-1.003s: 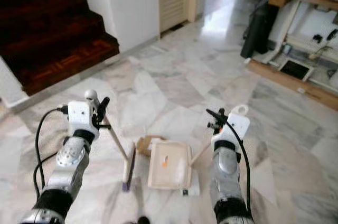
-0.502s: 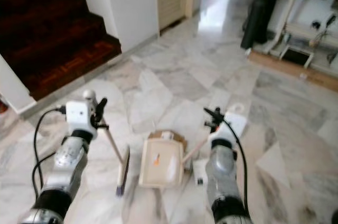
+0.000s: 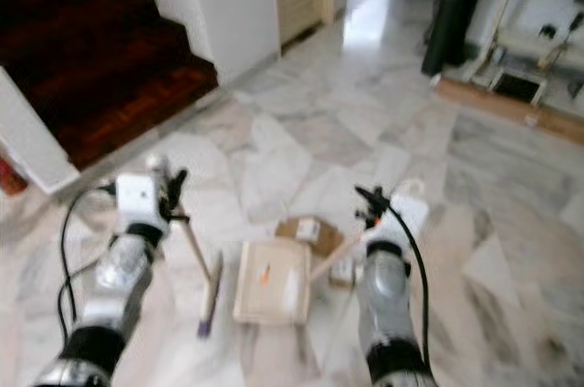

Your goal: Sweep floor

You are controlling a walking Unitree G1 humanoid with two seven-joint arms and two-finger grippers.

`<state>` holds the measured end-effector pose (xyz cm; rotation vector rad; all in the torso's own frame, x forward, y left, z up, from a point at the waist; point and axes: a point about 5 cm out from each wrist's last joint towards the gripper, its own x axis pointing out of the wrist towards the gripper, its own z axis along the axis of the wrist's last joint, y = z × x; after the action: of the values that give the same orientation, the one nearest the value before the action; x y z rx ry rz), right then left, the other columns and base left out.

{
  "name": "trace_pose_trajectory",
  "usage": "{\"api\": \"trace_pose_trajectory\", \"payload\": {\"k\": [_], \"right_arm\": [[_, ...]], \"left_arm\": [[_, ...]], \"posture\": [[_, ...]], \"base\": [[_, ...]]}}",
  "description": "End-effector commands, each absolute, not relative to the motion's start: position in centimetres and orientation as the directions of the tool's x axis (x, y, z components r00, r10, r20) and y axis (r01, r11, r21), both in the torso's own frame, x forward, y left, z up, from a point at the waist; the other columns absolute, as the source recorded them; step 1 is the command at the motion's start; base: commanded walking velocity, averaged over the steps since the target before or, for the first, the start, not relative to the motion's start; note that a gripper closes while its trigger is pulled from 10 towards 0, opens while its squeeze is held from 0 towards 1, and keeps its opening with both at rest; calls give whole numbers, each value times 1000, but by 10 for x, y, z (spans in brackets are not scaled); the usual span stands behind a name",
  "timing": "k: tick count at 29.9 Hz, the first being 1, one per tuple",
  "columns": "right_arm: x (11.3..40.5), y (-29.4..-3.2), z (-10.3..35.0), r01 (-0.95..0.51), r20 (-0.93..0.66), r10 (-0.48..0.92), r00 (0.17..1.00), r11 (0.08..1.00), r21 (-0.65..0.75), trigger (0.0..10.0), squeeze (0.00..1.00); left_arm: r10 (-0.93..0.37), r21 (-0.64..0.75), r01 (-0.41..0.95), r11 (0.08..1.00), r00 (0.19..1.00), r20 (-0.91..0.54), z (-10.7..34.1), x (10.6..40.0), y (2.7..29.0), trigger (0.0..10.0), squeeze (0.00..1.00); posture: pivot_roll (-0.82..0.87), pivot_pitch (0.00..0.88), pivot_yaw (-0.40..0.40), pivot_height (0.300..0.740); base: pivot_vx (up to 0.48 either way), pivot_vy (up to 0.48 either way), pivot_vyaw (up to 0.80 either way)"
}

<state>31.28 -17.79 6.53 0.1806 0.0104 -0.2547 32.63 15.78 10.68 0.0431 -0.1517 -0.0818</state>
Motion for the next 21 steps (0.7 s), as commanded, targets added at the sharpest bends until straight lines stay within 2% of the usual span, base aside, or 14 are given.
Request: {"api": "trace_pose_trajectory", "payload": {"k": [1,13,19,21], "right_arm": [[320,-171,77,218,16,-225,974,957,193,10000,0],[320,-171,78,222,26,-230,973,958,180,10000,0],[320,-171,78,224,25,-231,973,959,175,10000,0],[320,-171,78,220,24,-228,973,958,184,10000,0]], "left_arm": [[-79,71,67,995,977,199,118,328,164,10000,0],[-77,74,64,995,978,196,119,328,166,10000,0],[-79,73,65,995,977,197,119,328,166,10000,0],[-79,74,65,995,977,198,119,329,165,10000,0]], "posture": [[-30,0,24,740],[-29,0,29,740],[-29,0,29,740],[-27,0,25,740]], "base": [[0,322,0],[0,322,0],[0,322,800],[0,321,278]]}}
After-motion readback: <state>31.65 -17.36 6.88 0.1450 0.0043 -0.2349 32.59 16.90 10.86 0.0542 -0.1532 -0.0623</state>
